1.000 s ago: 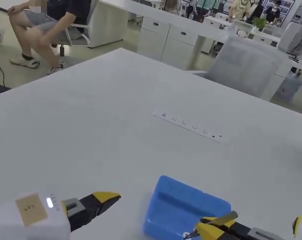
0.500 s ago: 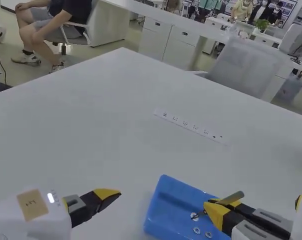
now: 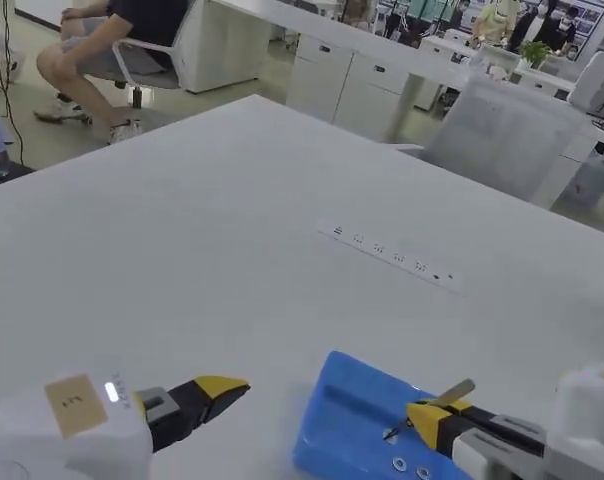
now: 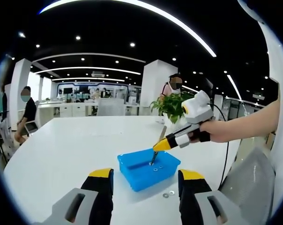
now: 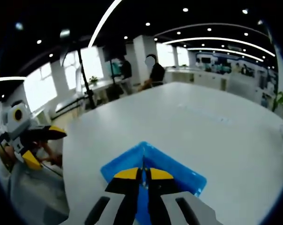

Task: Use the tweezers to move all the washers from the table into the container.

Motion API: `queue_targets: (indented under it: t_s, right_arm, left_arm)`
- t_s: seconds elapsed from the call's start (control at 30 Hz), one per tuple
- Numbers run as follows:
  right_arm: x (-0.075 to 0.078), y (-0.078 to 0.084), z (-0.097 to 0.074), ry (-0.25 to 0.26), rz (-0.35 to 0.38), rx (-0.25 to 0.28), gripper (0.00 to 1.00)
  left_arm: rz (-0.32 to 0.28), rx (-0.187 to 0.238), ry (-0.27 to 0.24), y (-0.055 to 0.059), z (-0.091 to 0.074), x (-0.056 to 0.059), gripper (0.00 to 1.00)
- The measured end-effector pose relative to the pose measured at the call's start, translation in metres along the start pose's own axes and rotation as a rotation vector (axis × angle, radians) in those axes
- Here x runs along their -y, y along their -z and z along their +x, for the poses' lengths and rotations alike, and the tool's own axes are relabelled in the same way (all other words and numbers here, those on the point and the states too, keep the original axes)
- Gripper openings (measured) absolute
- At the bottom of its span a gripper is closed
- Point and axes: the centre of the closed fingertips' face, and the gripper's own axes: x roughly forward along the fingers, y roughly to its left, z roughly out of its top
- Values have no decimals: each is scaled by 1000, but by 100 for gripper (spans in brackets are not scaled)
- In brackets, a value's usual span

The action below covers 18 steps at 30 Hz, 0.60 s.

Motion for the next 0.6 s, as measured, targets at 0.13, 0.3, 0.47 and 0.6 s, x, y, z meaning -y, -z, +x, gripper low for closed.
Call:
queue_targets:
  t_s: [0.13, 0.3, 0.47, 0.6]
  right_arm:
    - [4, 10, 10, -5, 20, -29, 3]
    - [7, 19, 18, -6, 17, -62, 3]
    - [5, 23, 20, -11, 7, -82, 3]
    - [2, 25, 21, -11, -10, -97, 3]
  left_arm:
    - [2, -2, 3, 0, 0, 1, 54]
    - [6, -11, 1, 2, 0, 1, 53]
    - [3, -11, 0, 2, 0, 0, 53]
    - [3, -15, -1, 3, 1, 0, 52]
